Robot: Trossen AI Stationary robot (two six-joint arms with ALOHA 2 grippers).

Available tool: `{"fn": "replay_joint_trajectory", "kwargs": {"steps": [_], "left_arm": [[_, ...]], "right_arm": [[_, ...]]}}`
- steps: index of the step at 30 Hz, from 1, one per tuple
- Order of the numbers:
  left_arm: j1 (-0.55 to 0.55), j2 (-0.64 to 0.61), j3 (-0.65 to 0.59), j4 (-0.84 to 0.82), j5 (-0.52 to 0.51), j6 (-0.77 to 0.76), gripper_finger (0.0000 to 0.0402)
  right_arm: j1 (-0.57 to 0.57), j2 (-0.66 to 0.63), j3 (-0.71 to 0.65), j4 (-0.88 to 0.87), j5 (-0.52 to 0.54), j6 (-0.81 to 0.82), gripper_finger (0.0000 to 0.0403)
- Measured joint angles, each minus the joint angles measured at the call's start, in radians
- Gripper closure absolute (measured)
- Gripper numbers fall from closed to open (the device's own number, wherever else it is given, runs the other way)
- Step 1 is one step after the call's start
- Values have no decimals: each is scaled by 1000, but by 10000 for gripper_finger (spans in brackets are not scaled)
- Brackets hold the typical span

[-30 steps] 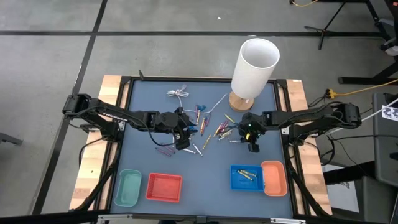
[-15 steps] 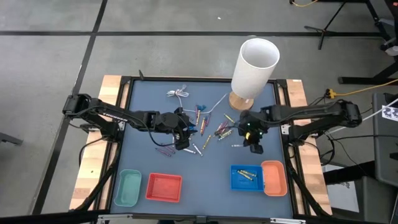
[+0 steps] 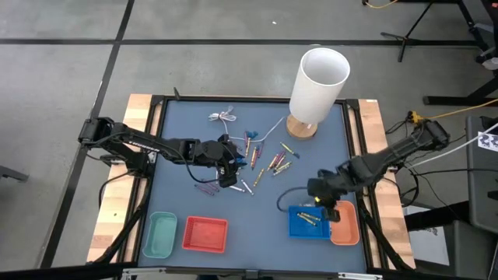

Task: Sort crayons
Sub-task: Put the gray crayon into the orange bin

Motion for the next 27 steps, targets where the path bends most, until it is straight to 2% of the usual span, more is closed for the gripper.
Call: {"fn": "replay_joint_trajectory", "kwargs": {"steps": [12,15,20,27], "left_arm": [[-1,0,0,0,0,0,285],[-1,0,0,0,0,0,285],[-1,0,0,0,0,0,285],[-2,0,0,0,0,0,285]], "right_arm": [[479,2,0,-14,415,722,384],[569,2,0,-34,485,858,384],[657,3,0,-139,483,1042,384],[711,3,0,-273,335,1225,384]]}}
